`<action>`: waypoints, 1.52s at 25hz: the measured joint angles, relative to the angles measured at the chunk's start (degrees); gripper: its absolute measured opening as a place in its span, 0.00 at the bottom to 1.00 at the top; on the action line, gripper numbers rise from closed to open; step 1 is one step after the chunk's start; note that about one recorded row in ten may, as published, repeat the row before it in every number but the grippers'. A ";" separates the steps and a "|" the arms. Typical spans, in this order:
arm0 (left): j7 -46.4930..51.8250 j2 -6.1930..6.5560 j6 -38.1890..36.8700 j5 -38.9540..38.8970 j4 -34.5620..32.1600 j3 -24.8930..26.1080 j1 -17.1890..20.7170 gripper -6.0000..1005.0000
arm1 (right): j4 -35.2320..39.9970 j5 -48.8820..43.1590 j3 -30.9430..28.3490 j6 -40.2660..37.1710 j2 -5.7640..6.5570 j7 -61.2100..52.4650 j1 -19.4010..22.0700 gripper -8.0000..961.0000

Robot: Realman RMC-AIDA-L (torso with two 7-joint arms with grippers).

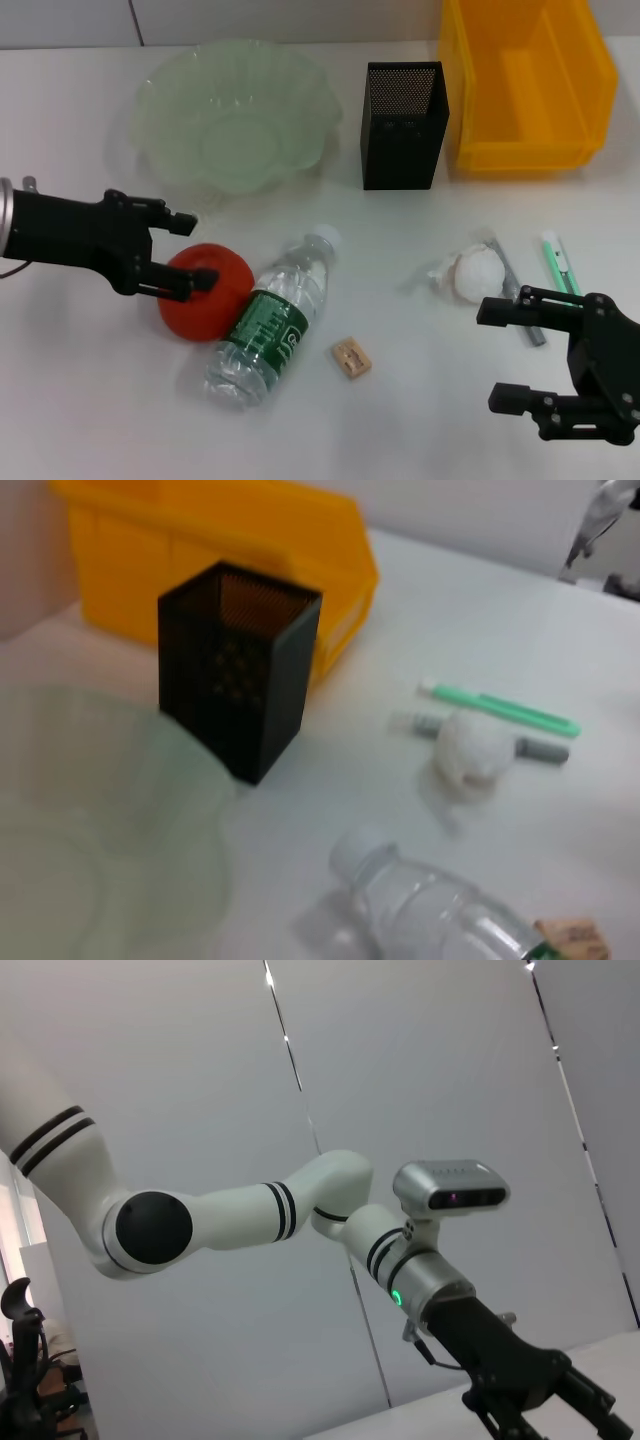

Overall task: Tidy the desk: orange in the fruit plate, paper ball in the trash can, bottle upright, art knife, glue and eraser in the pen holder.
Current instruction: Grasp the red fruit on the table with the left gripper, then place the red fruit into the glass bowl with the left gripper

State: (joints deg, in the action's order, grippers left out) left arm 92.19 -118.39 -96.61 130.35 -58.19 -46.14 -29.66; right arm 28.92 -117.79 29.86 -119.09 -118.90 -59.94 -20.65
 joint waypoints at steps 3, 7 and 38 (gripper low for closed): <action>-0.09 0.06 1.22 0.50 2.36 -0.71 -0.26 0.81 | 0.00 -0.09 0.02 0.11 0.28 -0.01 -0.10 0.78; -0.11 0.03 3.62 2.12 3.69 -0.92 -0.43 0.80 | 0.08 -0.07 0.02 0.26 0.52 -0.02 -0.61 0.78; -3.99 0.74 0.97 -19.73 6.43 12.06 -0.68 0.18 | -0.14 0.08 -0.03 2.01 -0.11 -0.13 -2.15 0.78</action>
State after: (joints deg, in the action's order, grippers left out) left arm 88.21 -117.66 -95.64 110.63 -51.76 -34.07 -30.34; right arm 28.78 -117.72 29.83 -117.09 -119.01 -60.07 -22.80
